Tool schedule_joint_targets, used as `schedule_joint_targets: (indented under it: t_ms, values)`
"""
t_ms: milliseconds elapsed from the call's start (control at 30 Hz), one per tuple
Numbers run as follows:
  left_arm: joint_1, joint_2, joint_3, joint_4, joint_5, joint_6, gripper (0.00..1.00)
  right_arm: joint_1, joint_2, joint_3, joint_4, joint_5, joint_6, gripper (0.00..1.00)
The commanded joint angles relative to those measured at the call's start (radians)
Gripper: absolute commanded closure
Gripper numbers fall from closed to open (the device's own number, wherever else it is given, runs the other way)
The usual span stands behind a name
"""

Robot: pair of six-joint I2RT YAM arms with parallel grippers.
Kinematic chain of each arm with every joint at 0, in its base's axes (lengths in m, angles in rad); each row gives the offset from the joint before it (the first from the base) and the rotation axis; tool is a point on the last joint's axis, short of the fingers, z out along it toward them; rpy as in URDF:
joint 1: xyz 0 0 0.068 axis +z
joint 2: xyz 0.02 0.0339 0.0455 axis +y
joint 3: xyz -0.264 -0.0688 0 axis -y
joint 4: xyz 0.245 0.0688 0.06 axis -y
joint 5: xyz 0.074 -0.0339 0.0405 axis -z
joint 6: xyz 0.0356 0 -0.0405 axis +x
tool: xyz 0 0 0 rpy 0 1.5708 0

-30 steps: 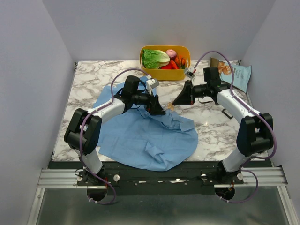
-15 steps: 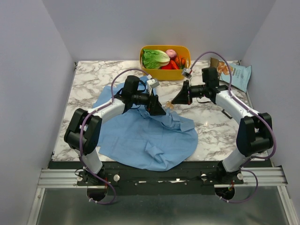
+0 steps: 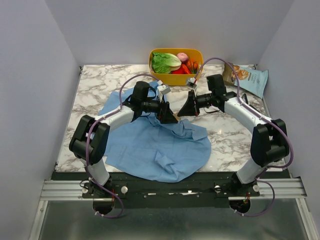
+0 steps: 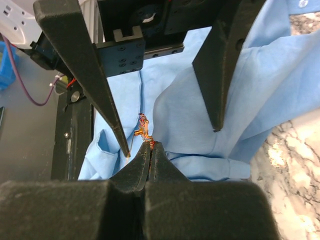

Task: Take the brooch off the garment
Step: Close the brooch.

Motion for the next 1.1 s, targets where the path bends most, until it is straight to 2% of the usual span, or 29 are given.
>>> schedule_joint_targets:
  t_ms: [0, 333, 633, 900, 1067]
  values:
    - [-0.005, 0.012, -0.013, 0.022, 0.021, -0.005, 0.01, 0.016, 0.012, 0.029, -0.048, -0.007, -0.051, 0.99]
    - [-0.005, -0.020, -0.019, 0.003, 0.001, 0.021, 0.01, 0.014, 0.014, 0.037, -0.048, 0.019, -0.048, 0.99]
    - [-0.005, -0.035, -0.030, 0.008, 0.100, 0.027, 0.01, 0.013, 0.012, 0.043, -0.051, 0.017, -0.039, 0.99]
    - [-0.003, -0.086, -0.094, 0.138, 0.202, -0.011, 0.01, 0.005, 0.019, 0.050, -0.069, -0.007, -0.042, 0.99]
    - [0.005, -0.087, -0.131, 0.313, 0.208, -0.149, 0.01, -0.003, 0.020, 0.055, -0.081, -0.036, -0.048, 0.99]
